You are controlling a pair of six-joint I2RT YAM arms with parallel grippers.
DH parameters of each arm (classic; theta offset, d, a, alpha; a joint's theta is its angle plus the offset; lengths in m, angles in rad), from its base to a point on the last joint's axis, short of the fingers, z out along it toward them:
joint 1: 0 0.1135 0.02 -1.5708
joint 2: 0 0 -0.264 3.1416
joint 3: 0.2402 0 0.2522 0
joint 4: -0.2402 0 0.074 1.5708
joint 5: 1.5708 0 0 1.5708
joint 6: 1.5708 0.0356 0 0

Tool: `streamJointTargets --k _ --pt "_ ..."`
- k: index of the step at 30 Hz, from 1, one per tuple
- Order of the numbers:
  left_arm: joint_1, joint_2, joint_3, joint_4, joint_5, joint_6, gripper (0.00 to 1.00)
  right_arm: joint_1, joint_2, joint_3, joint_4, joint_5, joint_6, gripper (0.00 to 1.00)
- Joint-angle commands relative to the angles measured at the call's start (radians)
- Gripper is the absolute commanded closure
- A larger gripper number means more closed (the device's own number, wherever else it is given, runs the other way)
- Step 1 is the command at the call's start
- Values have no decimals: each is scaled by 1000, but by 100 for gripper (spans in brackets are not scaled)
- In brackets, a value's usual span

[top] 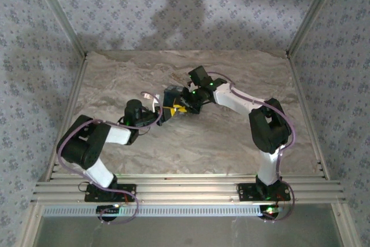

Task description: Unlock a padlock with a key

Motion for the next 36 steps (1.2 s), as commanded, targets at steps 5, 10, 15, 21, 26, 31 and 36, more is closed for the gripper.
streamJointTargets --k 5,10,15,21,26,31,36 --pt "-11 40 33 299 26 -67 100 45 24 -34 -31 -23 -15 100" --pt "-44 57 -1 223 -7 32 100 51 13 -58 -35 47 -31 94" --pt "-85 127 -74 266 -57 74 100 58 -8 -103 -8 124 -27 74" --pt "-125 262 -126 402 -120 67 100 79 -19 -149 13 180 -21 62" --pt "-147 296 -139 406 -170 106 100 89 -63 -210 56 240 9 49" --pt "-159 296 -143 365 -201 136 100 92 -135 -289 77 336 29 46" --pt "-165 296 -146 355 -201 116 100 109 -203 -379 151 451 54 46"
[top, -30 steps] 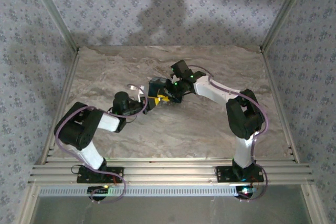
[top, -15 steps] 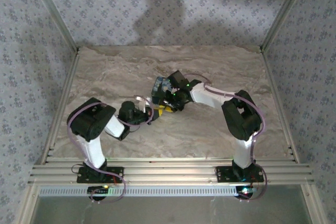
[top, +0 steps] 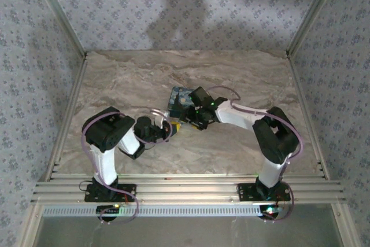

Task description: Unlock a padlock with a key

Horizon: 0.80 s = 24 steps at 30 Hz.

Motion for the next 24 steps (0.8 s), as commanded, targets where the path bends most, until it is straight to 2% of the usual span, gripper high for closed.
streamJointTargets --k 1,6,11,24 --pt "-9 17 -15 -15 -12 -2 100 24 -54 -62 85 124 43 46" --pt "-18 5 -10 -40 -6 -29 100 70 -57 -140 280 183 78 46" --pt "-19 -20 -9 -80 0 -29 100 95 -8 -147 370 181 93 46" --pt "-19 -65 -5 -132 11 -21 100 88 44 -113 346 200 109 49"
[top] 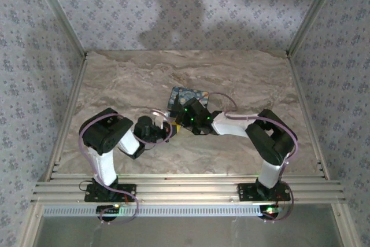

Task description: Unlock a padlock with a key

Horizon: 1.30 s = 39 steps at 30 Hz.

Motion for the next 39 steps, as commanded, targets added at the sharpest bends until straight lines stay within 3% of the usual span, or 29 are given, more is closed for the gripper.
streamJointTargets --k 1,8,15,22,26,33,36,39 --pt "-10 -20 -6 -44 22 -11 100 -8 14 26 -6 24 17 50" --pt "-11 -31 0 -62 35 -3 100 -36 40 43 11 -29 15 57" --pt "-11 -89 36 -155 58 51 100 -48 66 80 2 -67 23 79" --pt "-33 -218 113 -450 9 243 100 -51 40 127 -110 -87 25 95" --pt "-97 -274 166 -662 -116 437 100 -57 39 161 -195 -132 30 96" --pt "-247 -294 213 -816 -430 640 100 -65 68 249 -323 -186 -3 94" --pt "-314 -280 233 -842 -584 700 100 -66 85 280 -354 -214 -9 88" --pt "-318 -268 240 -838 -591 683 100 -64 87 276 -347 -231 -3 71"
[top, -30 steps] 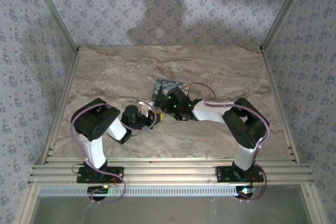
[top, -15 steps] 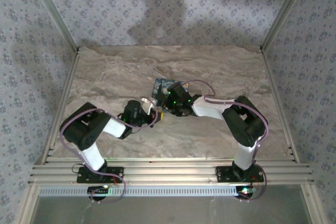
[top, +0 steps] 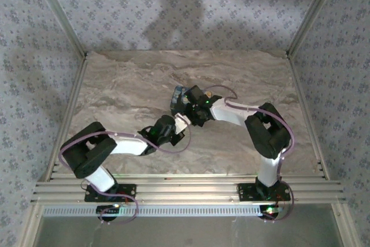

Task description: Unlock a padlock with a key

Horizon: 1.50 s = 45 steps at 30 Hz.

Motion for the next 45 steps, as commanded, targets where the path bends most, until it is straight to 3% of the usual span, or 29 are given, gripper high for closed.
streamJointTargets --k 1,7,17,22,32,45 --pt "-24 18 26 -53 -34 61 100 23 6 38 6 -100 8 65" --pt "18 5 4 1 42 -53 100 21 -41 21 -5 -67 0 47" --pt "64 -31 -31 20 61 -145 100 30 -147 -87 19 -24 11 39" --pt "66 -60 -71 67 54 -195 100 33 -214 -179 92 -7 55 38" --pt "62 -29 -85 84 28 -208 100 23 -276 -200 28 27 8 38" --pt "46 -48 -106 78 20 -177 100 80 -174 -156 87 57 40 49"
